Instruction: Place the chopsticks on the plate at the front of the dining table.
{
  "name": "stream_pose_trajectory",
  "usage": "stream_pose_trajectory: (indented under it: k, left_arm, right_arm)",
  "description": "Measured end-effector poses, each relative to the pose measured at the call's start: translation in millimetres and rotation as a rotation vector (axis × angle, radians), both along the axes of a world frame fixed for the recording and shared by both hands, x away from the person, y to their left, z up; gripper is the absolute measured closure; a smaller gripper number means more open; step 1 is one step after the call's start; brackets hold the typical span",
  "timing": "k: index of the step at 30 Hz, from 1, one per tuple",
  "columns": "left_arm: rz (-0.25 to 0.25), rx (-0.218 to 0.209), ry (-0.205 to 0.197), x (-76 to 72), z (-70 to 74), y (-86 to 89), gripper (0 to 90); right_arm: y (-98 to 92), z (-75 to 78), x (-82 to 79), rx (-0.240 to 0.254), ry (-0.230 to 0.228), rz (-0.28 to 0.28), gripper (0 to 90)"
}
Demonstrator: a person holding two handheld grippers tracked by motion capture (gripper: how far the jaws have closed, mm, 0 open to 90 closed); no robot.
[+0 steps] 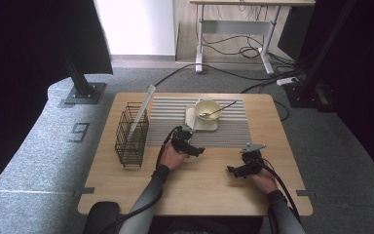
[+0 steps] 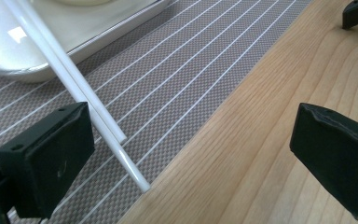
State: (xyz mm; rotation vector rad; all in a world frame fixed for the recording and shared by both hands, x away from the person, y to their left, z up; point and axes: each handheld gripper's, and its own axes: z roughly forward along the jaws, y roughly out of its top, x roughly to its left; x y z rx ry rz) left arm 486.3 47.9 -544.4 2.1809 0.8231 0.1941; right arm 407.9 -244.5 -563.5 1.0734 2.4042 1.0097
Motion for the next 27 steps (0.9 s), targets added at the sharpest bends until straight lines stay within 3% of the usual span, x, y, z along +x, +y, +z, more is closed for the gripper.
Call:
stream_pose_trajectory:
  k: [18, 22, 27]
  left_arm:
    - [-0.021, -0.017, -0.017, 0.8, -0.6, -12.6, 0.0]
    - [-0.042, -0.023, -0.037, -5.6, 3.5, -9.3, 0.0]
    - [-0.105, -0.021, -0.082, -20.0, 10.8, 4.0, 0.0]
  right_arm:
    - [0.4, 0.1, -0.7, -0.001, 0.0, 0.009, 0.0]
    - [0.4, 0.0, -0.7, -0.001, 0.0, 0.011, 0.0]
    - [0.8, 0.0, -1.0, 0.0, -0.001, 0.01, 0.0]
